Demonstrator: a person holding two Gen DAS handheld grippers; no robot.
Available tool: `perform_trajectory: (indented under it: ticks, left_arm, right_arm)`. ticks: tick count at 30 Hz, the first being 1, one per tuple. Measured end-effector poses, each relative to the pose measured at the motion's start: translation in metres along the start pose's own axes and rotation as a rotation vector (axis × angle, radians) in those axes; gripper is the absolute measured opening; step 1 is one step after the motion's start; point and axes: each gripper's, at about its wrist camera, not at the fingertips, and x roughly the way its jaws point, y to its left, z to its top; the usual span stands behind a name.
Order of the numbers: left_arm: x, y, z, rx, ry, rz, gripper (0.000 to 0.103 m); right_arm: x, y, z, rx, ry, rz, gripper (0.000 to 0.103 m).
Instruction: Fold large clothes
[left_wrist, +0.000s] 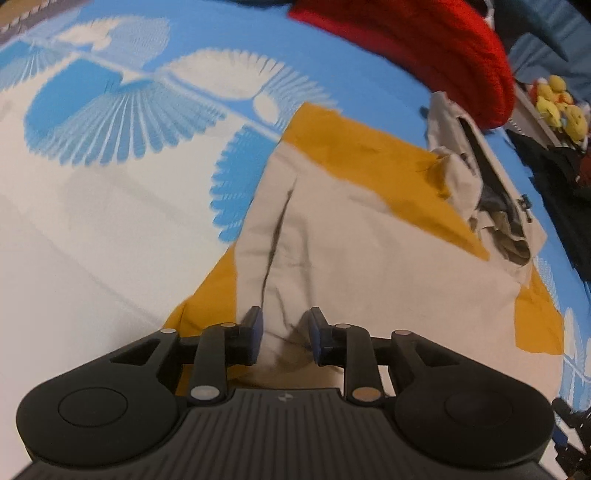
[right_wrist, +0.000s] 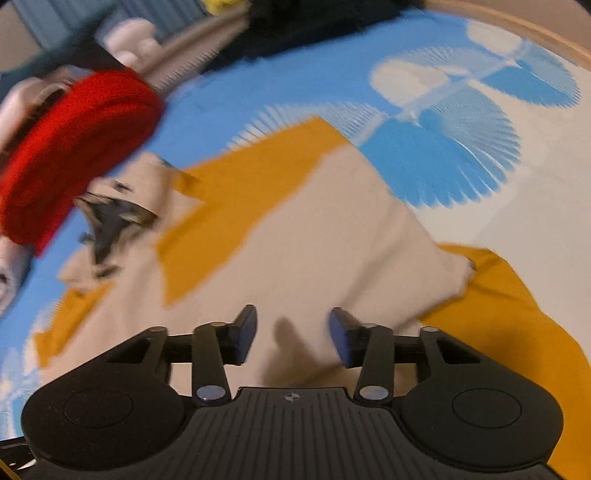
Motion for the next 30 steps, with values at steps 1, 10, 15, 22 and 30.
perform_trajectory:
  ticks: [1, 10, 15, 22, 30]
  left_arm:
    - [-0.001, -0.001, 0.000, 0.007, -0.007, -0.003, 0.033]
    - [-0.004, -0.002, 0.005, 0.004, -0.035, 0.027, 0.033]
    - [-0.016, -0.009, 0.007, 0.061, -0.106, 0.067, 0.033]
    - [-0.023, -0.020, 0.001, 0.108, -0.120, 0.073, 0.038]
    - [-0.040, -0.038, -0.017, 0.187, -0.149, 0.058, 0.043]
  right_arm:
    - [-0.001, 0.000, 0.001, 0.005, -0.006, 0.033, 0.048]
    - [0.026, -0.013, -0.004, 0.045, 0.132, -0.102, 0.048]
    - [0.012, 0.001, 0.000, -0.039, 0.064, -0.096, 0.048]
    - [-0.004, 0.021, -0.004, -0.160, 0.003, -0.097, 0.048]
    - [-0.041, 0.036, -0.013, -0.273, -0.085, -0.088, 0.048]
